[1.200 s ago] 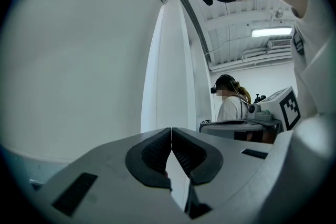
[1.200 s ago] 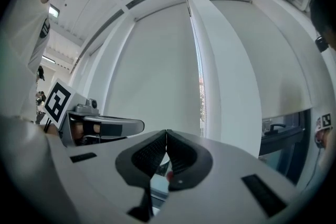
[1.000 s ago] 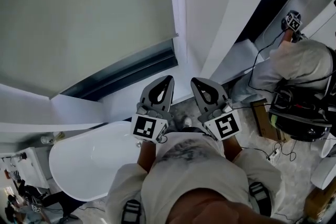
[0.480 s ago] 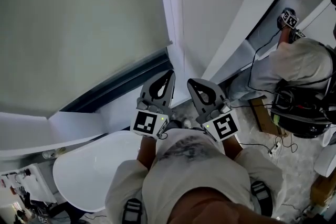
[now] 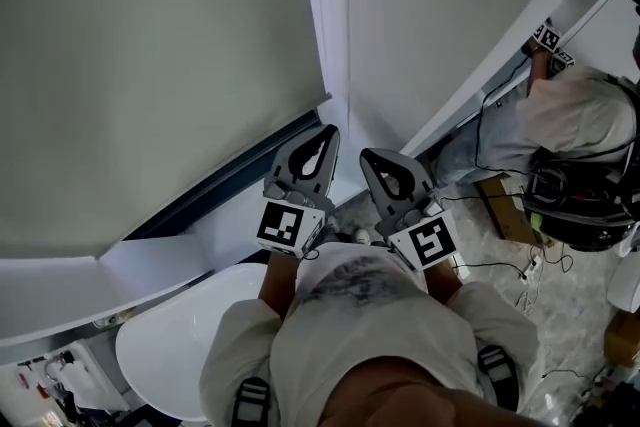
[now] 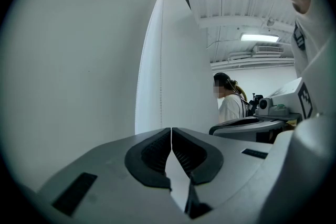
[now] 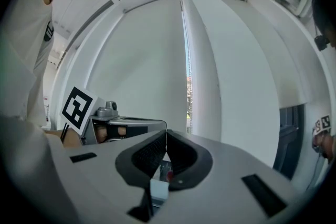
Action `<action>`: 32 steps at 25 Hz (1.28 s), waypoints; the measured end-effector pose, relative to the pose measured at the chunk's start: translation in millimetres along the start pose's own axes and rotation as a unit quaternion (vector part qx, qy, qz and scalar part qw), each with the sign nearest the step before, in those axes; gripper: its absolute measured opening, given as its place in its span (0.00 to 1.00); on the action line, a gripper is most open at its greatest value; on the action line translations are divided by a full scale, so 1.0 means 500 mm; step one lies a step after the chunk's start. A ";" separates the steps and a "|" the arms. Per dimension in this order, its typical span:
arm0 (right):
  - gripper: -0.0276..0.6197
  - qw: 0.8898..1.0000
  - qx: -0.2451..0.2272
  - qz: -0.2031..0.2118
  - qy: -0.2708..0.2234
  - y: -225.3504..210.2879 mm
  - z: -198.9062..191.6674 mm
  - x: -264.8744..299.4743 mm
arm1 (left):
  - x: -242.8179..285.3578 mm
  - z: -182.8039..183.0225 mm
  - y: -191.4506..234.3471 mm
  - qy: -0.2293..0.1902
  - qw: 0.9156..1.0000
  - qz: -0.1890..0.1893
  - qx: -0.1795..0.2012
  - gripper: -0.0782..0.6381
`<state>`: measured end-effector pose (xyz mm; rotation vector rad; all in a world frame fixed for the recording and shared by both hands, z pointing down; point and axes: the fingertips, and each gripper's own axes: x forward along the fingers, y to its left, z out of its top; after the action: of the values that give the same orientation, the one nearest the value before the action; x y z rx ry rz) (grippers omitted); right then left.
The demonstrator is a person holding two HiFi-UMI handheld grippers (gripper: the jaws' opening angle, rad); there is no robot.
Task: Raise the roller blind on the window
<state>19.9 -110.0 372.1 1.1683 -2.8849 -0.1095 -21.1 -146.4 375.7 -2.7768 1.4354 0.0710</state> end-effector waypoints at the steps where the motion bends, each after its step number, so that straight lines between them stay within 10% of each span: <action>1: 0.14 1.000 0.000 -0.005 0.002 -0.006 -0.002 -0.001 | 0.008 -0.002 -0.001 0.000 1.000 -0.005 -0.003 0.12; 32: 0.14 0.999 0.002 -0.046 0.019 -0.026 -0.004 0.018 | 0.117 0.012 0.008 -0.009 0.995 -0.094 -0.009 0.24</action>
<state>22.5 -125.7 372.9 1.2890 -2.7998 -0.0833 9.5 -196.1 367.1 -2.9030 1.1671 0.1061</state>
